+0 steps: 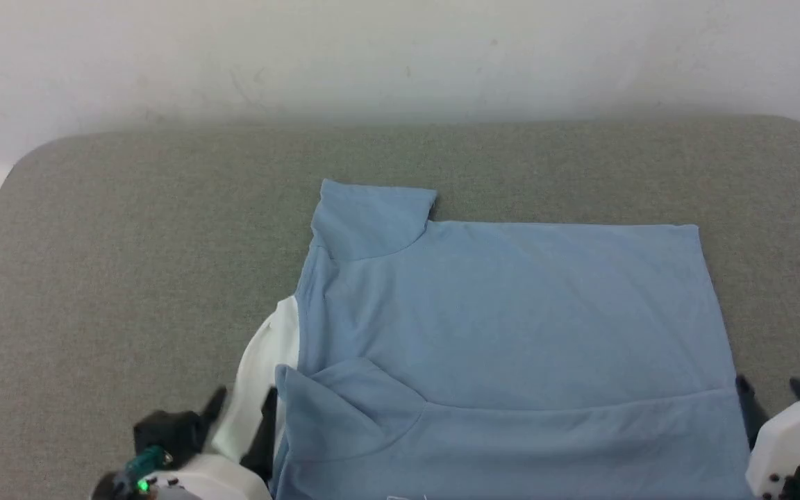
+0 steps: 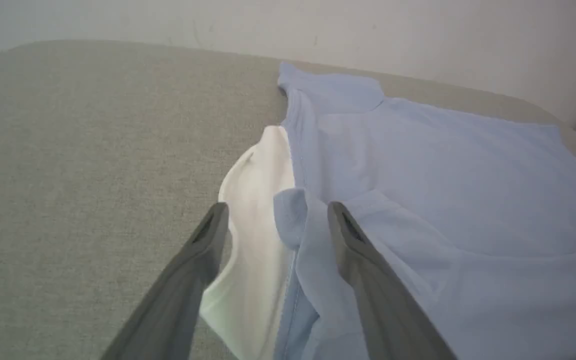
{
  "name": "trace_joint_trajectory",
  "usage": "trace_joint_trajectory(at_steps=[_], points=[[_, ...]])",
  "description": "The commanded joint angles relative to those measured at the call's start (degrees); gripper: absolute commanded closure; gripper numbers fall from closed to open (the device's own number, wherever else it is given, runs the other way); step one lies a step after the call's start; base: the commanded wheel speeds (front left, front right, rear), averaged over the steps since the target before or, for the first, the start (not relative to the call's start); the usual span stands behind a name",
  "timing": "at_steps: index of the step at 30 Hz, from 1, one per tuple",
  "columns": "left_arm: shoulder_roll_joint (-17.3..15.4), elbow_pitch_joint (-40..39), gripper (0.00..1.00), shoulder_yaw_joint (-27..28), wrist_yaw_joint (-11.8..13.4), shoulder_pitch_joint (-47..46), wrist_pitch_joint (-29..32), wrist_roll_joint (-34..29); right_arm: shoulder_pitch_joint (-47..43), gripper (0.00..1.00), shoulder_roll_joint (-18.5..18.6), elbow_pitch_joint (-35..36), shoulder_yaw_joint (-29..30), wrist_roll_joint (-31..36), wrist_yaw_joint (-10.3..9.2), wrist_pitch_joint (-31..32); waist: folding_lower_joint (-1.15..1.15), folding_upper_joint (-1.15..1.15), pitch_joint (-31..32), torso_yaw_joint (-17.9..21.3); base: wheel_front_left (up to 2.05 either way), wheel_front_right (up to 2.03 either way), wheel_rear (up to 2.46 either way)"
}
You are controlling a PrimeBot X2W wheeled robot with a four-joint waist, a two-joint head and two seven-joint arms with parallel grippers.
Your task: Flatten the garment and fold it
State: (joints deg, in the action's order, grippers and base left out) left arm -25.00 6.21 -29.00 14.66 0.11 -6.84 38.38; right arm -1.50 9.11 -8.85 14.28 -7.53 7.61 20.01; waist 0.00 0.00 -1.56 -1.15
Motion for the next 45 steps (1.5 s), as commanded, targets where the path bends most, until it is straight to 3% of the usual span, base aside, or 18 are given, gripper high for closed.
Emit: trace_joint_trajectory(at_steps=[1,9,16,21,28,29,34,41,45], points=[[-0.4,-0.9,0.0,0.8,-0.4,-1.5,-2.5,-1.3,1.0,0.0,0.2,1.4,-0.1,-0.2,-0.12,-1.8,0.0,0.0,0.6,0.1,0.0,0.0,0.0],[0.3,-7.3,0.0,5.1,0.3,-4.4,-8.0,-8.1,1.8,0.0,0.0,10.7,-3.1,1.4,-0.12,-16.1,0.0,0.0,-0.7,1.8,0.0,0.0,0.0],[-2.1,-8.3,0.0,5.3,-2.8,-10.9,-7.2,-12.9,2.6,0.0,-2.9,14.8,-5.5,3.7,-0.12,-21.4,0.0,0.0,-5.9,5.6,0.0,0.0,0.0],[-7.2,-5.5,0.0,3.5,-7.9,-21.9,1.9,-15.1,4.2,0.0,-4.3,16.2,-7.3,4.5,-0.12,-22.2,0.0,0.0,-11.5,9.4,0.0,0.0,0.0],[-12.4,3.4,0.0,-0.1,-19.1,-40.2,18.8,-14.6,6.6,0.0,-5.5,15.3,-9.6,3.8,-0.12,-23.8,0.0,0.0,-18.7,14.5,0.0,0.0,0.0],[-12.4,3.4,0.0,-0.1,-19.1,-40.2,18.8,-14.6,6.6,0.0,-5.5,15.3,-9.6,3.8,-0.12,-23.8,0.0,0.0,-18.7,14.5,0.0,0.0,0.0],[-14.1,11.9,0.0,-4.8,-21.9,-51.8,30.1,-11.4,8.6,0.0,-6.0,13.1,-11.3,2.8,-0.12,-25.6,0.0,0.0,-22.6,17.5,0.0,0.0,0.0],[-18.4,19.5,0.0,-13.2,-22.1,-61.7,42.8,-3.9,10.6,0.0,-6.2,10.1,-12.5,0.9,-0.12,-27.8,0.0,0.0,-26.7,20.6,0.0,0.0,0.0],[-20.9,22.3,0.0,-14.9,-22.1,-64.9,46.3,-1.5,11.4,0.0,-6.2,8.6,-13.3,-0.6,-0.12,-29.1,0.0,0.0,-28.5,22.0,0.0,0.0,0.0]])
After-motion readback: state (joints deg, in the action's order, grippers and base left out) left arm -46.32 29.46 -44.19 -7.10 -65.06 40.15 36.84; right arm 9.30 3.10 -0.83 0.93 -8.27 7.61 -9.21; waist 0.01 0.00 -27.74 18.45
